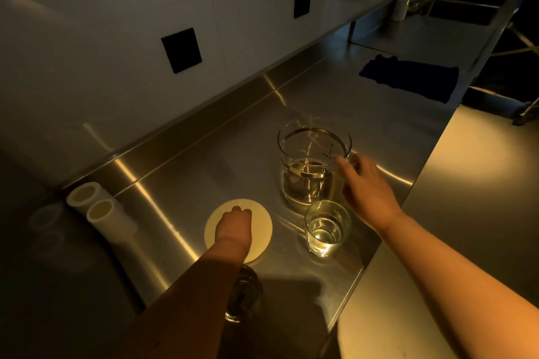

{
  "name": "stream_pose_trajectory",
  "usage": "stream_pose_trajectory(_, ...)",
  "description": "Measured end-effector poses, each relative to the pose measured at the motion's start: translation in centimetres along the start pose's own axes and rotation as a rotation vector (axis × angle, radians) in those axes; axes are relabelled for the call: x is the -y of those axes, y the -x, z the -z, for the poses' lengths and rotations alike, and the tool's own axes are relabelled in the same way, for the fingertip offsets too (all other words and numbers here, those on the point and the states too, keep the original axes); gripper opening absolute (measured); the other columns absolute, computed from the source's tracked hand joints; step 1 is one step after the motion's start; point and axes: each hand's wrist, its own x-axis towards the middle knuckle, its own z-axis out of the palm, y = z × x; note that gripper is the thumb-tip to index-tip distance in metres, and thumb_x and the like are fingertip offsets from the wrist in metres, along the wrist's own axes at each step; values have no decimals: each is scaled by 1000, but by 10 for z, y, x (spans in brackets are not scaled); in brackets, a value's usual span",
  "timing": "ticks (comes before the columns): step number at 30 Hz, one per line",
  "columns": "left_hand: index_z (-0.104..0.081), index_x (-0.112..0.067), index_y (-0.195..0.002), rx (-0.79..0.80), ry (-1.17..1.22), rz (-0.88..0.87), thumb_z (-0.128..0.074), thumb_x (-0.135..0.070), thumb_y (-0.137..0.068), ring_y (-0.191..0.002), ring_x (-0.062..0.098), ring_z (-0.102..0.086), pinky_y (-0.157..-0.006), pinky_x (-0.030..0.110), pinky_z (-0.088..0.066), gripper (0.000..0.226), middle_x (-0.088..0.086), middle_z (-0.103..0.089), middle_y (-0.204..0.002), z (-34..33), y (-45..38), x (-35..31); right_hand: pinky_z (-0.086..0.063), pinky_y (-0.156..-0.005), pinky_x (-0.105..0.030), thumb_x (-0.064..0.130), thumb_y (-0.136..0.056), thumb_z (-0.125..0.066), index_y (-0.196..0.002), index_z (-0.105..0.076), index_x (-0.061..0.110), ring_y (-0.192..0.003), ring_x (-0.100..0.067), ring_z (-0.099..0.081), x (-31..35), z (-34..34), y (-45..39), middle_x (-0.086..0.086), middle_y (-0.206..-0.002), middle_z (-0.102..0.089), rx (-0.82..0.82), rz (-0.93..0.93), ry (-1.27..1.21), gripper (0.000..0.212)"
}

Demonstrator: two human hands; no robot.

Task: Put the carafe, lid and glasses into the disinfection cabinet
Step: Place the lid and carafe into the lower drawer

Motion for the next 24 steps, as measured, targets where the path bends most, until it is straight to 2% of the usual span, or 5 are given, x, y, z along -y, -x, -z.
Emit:
stream_pose_trajectory(4, -41, -14, -136, -16, -9, -7, -47, -12, -93, -119, 29, -49, -99, 38, -43, 43, 11, -44, -133, 0, 0, 1, -50, -90, -47, -5, -65, -75, -145, -27, 15, -137, -36, -22, 5, -2, -1, -15, -153, -11, -7, 16, -19, 96)
stream_pose_trajectory(7, -42, -14, -136, -25, -4, -4, -48, -12, -93, -118, 28, -49, -99, 38, -43, 43, 11, -45, -132, -1, 0, 1, -46, -91, -46, -12, -60, -75, -140, -36, 7, -139, -29, -12, 5, -3, -5, -14, -154, -18, -59, 88, -32, 91)
stream_pose_trajectory(14, -39, -15, -137, -11, -5, 1, -53, -13, -90, -119, 29, -47, -100, 38, -43, 49, 11, -43, -134, -2, 0, 1, -54, -67, -36, -12, -53, -78, -123, -52, 2, -118, -39, -49, 7, -1, -15, -20, -125, -53, -87, 145, -29, 76)
stream_pose_trajectory(20, -32, -14, -139, 17, 7, 24, -61, -15, -85, -123, 29, -41, -98, 40, -43, 61, 11, -38, -135, -4, 2, -1, -48, -61, -34, -13, -52, -76, -108, -54, 7, -98, -32, -54, 11, 4, -22, -15, -109, -54, -149, 110, -58, 63)
stream_pose_trajectory(24, -31, -12, -138, 13, 25, 47, -57, -12, -87, -124, 31, -38, -97, 40, -43, 57, 13, -35, -136, 2, 3, -3, -49, -65, -38, -10, -51, -79, -109, -57, 5, -101, -36, -55, 14, 9, -23, -17, -111, -56, -131, 95, -18, 63)
